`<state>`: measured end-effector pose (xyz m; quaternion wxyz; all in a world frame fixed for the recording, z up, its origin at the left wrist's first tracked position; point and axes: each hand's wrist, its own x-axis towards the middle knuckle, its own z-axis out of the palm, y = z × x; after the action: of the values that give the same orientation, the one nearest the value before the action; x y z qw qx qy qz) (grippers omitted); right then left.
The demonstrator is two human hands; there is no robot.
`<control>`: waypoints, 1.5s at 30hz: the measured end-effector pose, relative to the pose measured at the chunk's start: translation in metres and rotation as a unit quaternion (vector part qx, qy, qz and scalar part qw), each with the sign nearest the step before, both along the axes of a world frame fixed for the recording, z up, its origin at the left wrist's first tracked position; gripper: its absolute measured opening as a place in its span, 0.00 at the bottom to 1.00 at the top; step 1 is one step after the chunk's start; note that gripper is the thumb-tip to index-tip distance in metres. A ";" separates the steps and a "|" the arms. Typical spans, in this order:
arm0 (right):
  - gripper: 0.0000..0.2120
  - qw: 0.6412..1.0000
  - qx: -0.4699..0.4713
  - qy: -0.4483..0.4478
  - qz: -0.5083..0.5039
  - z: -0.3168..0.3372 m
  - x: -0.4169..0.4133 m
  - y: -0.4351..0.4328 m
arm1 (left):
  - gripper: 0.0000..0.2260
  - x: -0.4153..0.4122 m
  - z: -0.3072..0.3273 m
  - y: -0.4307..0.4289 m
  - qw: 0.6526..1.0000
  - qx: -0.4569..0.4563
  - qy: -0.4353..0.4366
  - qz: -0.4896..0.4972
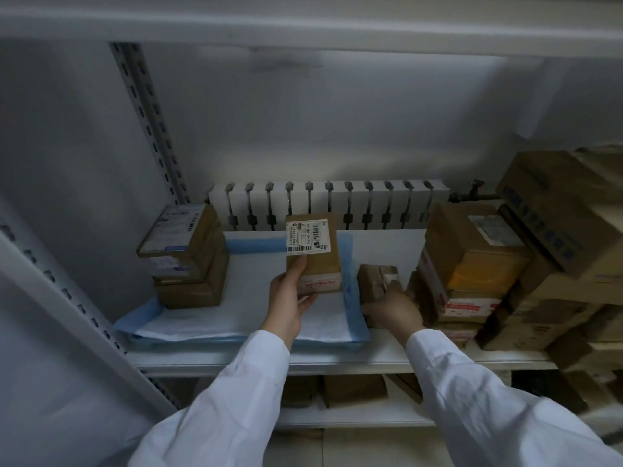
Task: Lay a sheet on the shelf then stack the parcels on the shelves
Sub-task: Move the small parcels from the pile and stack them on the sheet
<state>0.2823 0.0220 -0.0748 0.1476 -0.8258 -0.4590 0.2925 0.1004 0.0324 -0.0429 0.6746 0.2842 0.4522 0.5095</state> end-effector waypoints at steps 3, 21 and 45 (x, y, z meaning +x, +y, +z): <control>0.38 0.997 0.058 -0.041 -0.009 0.023 -0.010 -0.003 | 0.17 -0.006 0.002 -0.005 1.000 0.005 0.002 0.014; 0.44 0.915 0.294 0.268 0.067 0.129 -0.133 0.016 | 0.12 -0.107 0.098 0.016 0.957 0.146 0.095 0.230; 0.35 0.896 0.306 0.281 0.154 0.171 -0.235 0.053 | 0.32 -0.203 0.093 0.055 0.839 0.021 0.494 0.226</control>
<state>0.0469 0.0754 0.0965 0.4693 -0.5419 -0.5867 0.3767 -0.1022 0.0870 0.0499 0.2212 0.4024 0.7663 0.4494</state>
